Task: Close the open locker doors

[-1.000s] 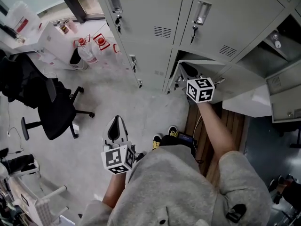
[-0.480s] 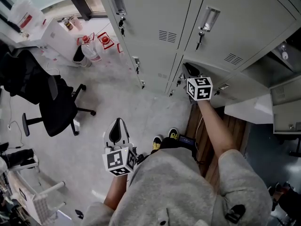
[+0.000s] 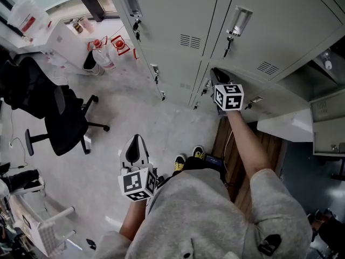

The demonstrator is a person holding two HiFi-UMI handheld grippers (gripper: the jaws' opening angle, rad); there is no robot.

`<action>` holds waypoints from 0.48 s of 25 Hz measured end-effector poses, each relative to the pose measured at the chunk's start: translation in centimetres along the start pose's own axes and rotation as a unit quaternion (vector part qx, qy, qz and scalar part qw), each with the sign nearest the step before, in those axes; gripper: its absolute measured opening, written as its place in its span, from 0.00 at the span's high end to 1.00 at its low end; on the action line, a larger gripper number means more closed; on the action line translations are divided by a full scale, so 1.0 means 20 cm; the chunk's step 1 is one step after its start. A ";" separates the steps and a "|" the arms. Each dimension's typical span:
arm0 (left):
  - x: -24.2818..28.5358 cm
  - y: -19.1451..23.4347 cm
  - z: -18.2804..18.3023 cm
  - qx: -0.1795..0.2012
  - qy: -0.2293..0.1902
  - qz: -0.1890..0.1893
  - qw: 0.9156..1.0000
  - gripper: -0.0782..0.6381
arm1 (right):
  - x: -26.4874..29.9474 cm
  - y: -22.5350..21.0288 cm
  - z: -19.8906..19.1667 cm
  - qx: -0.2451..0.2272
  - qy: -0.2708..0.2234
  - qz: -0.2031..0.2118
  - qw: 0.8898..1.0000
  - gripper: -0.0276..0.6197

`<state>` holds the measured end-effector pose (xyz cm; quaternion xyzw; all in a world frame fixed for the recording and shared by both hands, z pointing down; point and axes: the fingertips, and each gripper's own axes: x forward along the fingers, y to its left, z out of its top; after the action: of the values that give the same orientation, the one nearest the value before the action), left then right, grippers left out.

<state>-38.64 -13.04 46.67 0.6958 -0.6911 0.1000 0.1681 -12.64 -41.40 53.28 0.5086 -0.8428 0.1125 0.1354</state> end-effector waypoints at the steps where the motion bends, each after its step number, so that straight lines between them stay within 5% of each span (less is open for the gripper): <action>1: 0.00 0.00 0.00 0.000 0.000 0.000 1.000 0.88 | 0.00 0.00 0.00 -0.002 0.001 0.000 1.000 0.87; 12: -0.01 -0.03 0.02 0.009 -0.002 -0.024 1.000 0.88 | -0.16 0.07 0.06 0.001 -0.023 -0.003 1.000 0.87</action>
<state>-38.01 -13.08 46.19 0.7139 -0.6735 0.1004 0.1632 -12.52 -38.48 51.05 0.5139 -0.8440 0.1009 0.1160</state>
